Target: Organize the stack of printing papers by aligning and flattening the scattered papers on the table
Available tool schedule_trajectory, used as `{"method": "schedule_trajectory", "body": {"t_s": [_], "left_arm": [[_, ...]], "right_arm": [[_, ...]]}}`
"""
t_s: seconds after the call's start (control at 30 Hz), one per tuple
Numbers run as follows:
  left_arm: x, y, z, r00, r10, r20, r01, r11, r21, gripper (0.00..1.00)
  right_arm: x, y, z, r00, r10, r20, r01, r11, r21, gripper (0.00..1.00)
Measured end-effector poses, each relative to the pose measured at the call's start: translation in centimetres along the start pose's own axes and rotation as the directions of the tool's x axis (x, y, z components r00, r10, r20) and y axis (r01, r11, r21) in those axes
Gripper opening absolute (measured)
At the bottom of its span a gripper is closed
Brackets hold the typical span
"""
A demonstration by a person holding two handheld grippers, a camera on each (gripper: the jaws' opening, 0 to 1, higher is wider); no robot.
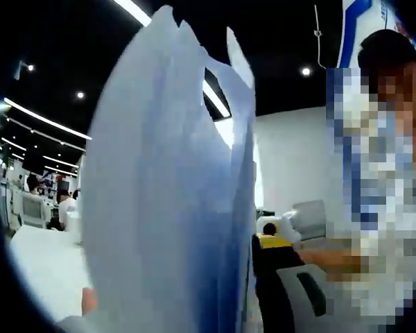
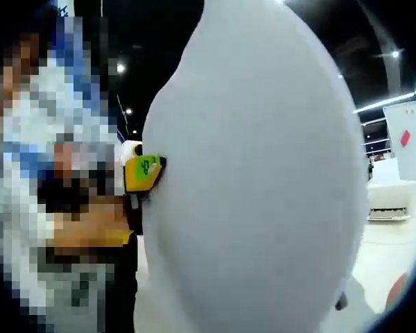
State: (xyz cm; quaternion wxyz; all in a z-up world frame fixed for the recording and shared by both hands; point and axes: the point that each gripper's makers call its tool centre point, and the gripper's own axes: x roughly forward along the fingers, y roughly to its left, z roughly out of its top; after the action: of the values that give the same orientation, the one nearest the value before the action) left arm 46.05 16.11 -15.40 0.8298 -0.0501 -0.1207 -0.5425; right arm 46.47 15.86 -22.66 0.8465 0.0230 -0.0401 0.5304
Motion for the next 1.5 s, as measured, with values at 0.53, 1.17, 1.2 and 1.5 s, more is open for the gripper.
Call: {"method": "schedule_trajectory", "body": {"t_s": [0.53,1.17,1.2,1.5], "left_arm": [[-0.4,-2.0,-0.6,0.995,-0.096,-0.040,0.095,0.995,-0.021,0.06],[-3.0,-1.0,-2.1,0.995,-0.074,-0.069,0.069,0.996,-0.063,0.29],[-3.0,-0.9,-2.3,0.995,-0.067,-0.068,0.063,0.996,-0.066,0.29],[-2.7,-0.7,-5.3,0.988,-0.062,-0.140,0.052,0.996,-0.067,0.06]], "right_arm": [[-2.5,0.4,0.7,0.998,0.056,0.010,-0.056,0.998,-0.042,0.74],[-4.8,1.1,0.6,0.965,0.256,0.060,-0.259,0.965,0.041,0.00],[-4.8,1.1,0.7,0.965,0.255,0.063,-0.258,0.965,0.042,0.00],[-4.4,0.6,0.4,0.971,0.232,0.051,-0.235,0.971,0.050,0.08]]}}
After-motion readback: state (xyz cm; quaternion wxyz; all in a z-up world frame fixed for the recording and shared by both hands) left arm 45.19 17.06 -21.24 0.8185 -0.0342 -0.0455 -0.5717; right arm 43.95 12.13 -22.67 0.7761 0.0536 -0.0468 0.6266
